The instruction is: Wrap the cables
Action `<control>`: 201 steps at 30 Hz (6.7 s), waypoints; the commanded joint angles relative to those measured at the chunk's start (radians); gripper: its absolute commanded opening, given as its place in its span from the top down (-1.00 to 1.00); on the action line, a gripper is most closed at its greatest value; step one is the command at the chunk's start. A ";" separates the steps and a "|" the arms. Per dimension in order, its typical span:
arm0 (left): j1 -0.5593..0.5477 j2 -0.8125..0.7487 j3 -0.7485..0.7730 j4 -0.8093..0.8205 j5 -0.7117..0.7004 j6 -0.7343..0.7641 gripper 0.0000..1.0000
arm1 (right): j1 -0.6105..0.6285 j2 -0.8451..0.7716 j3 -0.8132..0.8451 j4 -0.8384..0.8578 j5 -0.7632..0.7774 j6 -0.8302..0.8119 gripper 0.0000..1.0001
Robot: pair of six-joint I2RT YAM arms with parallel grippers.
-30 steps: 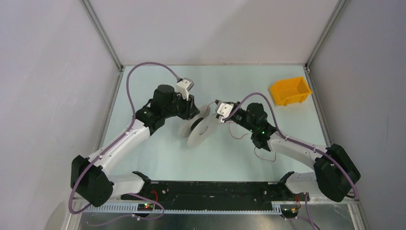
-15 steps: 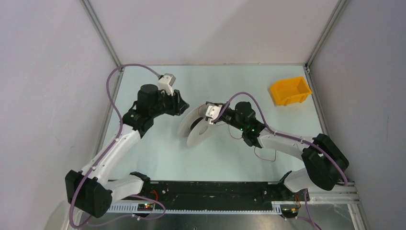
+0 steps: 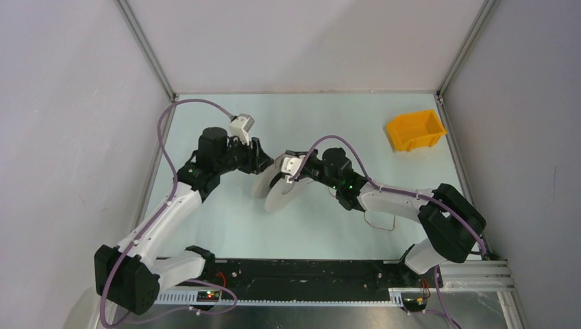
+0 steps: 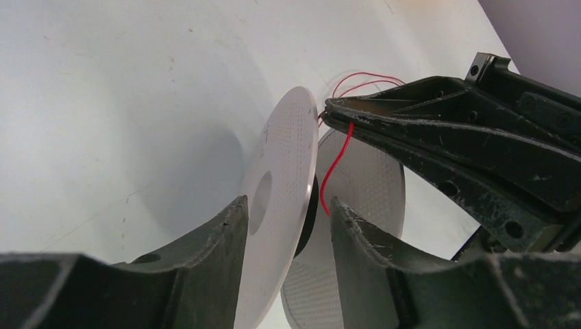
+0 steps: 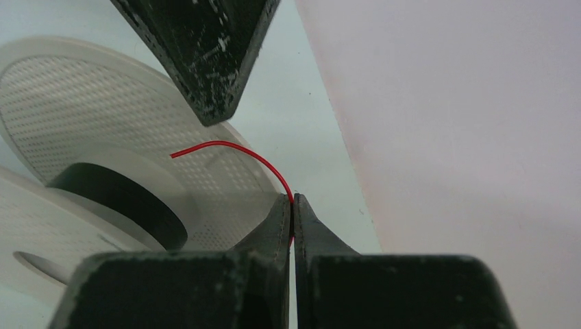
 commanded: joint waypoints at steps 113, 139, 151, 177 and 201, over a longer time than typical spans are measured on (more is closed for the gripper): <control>-0.075 -0.314 -0.033 0.015 -0.353 0.161 1.00 | -0.215 -0.297 -0.084 -0.138 -0.356 0.491 0.01; -0.037 -0.444 0.142 -0.089 -0.289 -0.069 1.00 | -0.233 0.091 -0.099 0.265 -0.624 0.697 -0.08; -0.037 -0.452 0.179 -0.049 -0.338 -0.212 1.00 | -0.151 0.224 -0.066 0.331 -0.614 0.791 0.01; 0.090 -0.382 0.209 0.041 -0.387 -0.259 1.00 | 0.012 0.246 -0.250 0.559 -0.415 0.876 1.00; -0.006 -0.341 -0.018 0.056 -0.537 0.065 1.00 | 0.341 -0.137 0.111 -0.438 0.177 0.536 0.94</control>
